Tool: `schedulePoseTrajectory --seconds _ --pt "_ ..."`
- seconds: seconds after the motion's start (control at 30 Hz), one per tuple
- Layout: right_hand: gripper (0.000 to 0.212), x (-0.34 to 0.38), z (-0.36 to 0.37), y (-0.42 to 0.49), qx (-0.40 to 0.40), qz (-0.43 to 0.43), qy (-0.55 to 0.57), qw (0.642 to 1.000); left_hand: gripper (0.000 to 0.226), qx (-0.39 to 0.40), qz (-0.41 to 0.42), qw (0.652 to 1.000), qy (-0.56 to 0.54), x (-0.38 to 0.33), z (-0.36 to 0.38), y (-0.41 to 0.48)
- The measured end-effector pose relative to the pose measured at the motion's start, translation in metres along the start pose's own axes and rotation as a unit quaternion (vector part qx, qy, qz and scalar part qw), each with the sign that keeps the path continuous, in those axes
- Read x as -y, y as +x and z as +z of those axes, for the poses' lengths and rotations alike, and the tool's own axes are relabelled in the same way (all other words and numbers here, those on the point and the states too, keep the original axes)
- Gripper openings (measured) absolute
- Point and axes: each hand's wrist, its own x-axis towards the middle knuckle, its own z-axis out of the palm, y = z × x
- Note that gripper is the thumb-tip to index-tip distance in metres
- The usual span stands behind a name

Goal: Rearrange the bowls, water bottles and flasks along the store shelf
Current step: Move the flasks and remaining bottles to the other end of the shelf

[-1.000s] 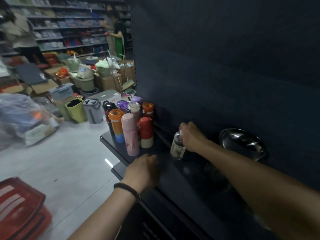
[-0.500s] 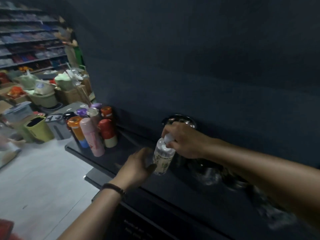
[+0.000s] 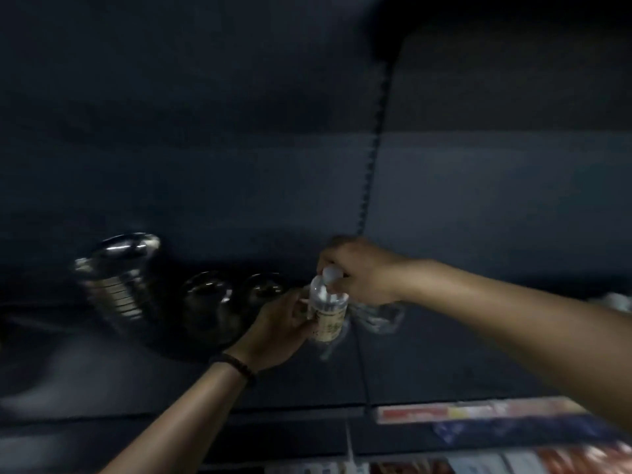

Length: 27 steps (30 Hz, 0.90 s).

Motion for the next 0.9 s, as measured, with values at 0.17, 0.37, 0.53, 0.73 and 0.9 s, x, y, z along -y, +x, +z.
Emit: schedulePoseTrajectory --seconds 0.17,0.37,0.53,0.73,0.9 --pt "0.019 -0.108 -0.006 -0.094 -0.004 0.088 -0.021 0.996 0.045 0.078 0.068 0.994 -0.022 -0.069 0.124 0.045" --pt "0.021 -0.221 0.000 -0.195 0.005 0.155 -0.024 0.988 0.045 0.141 0.116 0.983 -0.028 -0.141 0.259 0.079" --pt "0.028 -0.297 0.013 -0.263 -0.004 0.223 -0.019 0.975 0.028 0.178 0.099 0.978 -0.045 -0.184 0.361 0.099" --pt "0.033 -0.366 0.041 -0.317 -0.001 0.274 -0.011 0.962 0.038 0.215 0.081 0.972 -0.039 -0.213 0.452 0.111" --pt "0.030 -0.401 0.057 -0.332 0.005 0.283 -0.008 0.959 0.040 0.217 0.057 0.974 -0.036 -0.218 0.494 0.117"
